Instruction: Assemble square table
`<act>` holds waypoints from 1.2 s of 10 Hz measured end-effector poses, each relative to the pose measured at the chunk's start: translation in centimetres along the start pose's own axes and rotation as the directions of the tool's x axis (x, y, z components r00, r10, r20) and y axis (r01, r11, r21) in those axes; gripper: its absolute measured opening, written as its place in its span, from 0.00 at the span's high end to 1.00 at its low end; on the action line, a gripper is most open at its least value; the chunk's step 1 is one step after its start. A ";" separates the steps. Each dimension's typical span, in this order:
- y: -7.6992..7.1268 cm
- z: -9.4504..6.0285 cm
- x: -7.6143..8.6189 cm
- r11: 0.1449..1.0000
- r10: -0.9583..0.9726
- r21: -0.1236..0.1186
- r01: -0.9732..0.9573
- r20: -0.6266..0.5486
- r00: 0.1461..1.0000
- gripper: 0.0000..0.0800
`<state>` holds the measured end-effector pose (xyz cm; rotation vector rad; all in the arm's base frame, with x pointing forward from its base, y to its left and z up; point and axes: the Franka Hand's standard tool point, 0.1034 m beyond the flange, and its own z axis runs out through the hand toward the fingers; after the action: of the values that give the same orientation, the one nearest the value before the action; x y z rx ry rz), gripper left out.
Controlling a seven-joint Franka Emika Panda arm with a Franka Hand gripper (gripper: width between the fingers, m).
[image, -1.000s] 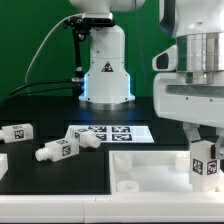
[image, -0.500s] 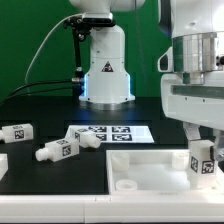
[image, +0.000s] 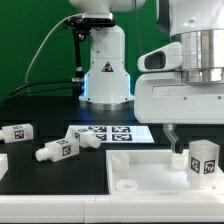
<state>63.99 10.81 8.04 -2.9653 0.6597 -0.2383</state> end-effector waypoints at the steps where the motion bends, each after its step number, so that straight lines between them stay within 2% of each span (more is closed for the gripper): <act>1: 0.1 0.0 0.1 0.996 -0.091 -0.006 0.091 -0.002 0.996 0.19; 2: 0.2 0.0 0.1 0.972 -0.236 -0.016 0.236 -0.002 0.972 0.19; 3: 0.5 0.0 0.2 0.891 -0.453 -0.025 0.453 0.017 0.891 0.19; 4: 0.8 0.1 0.3 0.832 -0.553 -0.015 0.554 0.052 0.832 0.19; 5: 0.6 0.2 0.2 0.817 -0.575 -0.019 0.577 0.060 0.816 0.19; 7: 0.7 0.2 0.3 0.839 -0.542 -0.025 0.544 0.056 0.839 0.50; 8: 0.8 0.3 0.3 0.840 -0.539 -0.026 0.541 0.056 0.840 0.50; 9: 0.8 0.3 0.2 0.849 -0.525 -0.027 0.527 0.056 0.849 0.64; 12: 0.8 0.3 0.2 0.959 -0.278 -0.041 0.280 0.048 0.959 0.64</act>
Offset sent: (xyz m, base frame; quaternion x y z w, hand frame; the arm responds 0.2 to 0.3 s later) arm 0.0089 0.0175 -0.0061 0.0843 -0.1200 -0.5001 0.8535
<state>63.88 10.01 7.65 -3.0922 0.2423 -0.1817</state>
